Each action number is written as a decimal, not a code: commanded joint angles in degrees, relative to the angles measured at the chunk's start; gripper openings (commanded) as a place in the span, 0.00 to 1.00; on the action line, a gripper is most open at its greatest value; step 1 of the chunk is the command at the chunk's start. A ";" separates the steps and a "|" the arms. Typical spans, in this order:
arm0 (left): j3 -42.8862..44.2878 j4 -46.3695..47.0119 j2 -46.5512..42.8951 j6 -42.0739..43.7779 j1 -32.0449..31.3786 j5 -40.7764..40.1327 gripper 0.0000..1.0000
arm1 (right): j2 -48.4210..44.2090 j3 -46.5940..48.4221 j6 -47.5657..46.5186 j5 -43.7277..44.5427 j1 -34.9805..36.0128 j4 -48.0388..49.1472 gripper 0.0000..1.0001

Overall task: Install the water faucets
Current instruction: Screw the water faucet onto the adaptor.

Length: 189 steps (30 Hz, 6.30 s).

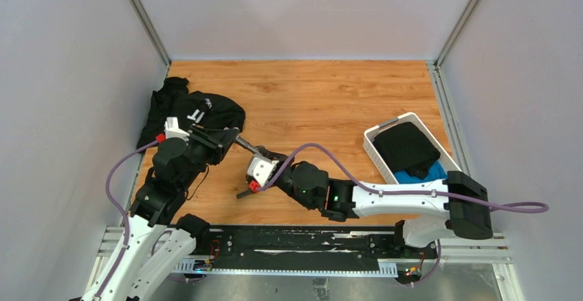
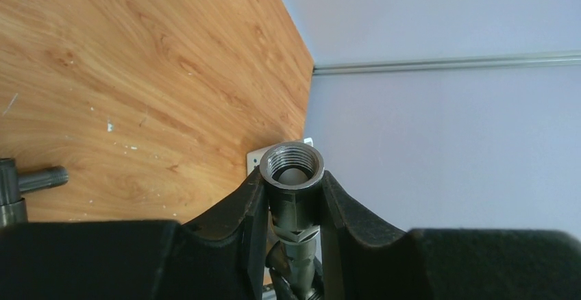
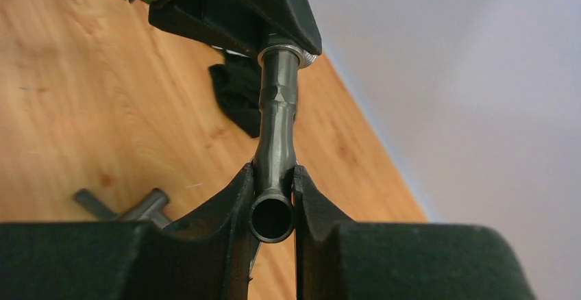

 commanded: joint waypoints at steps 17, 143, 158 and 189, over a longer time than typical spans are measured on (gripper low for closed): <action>-4.32 6.42 -1.69 7.08 -0.16 3.26 0.00 | -1.75 3.31 76.46 -66.16 -23.89 -0.13 0.00; -15.24 26.71 -15.30 5.17 -0.16 -4.01 0.00 | -2.79 -9.07 106.42 -51.93 -28.78 14.85 0.45; 1.58 -6.99 -4.16 -0.03 -0.16 -7.75 0.00 | -24.71 -1.61 19.35 -6.38 -5.03 -24.91 0.70; 10.33 -17.61 6.11 1.74 -0.16 -1.13 0.00 | 19.46 -8.44 -68.48 1.37 5.25 49.80 0.82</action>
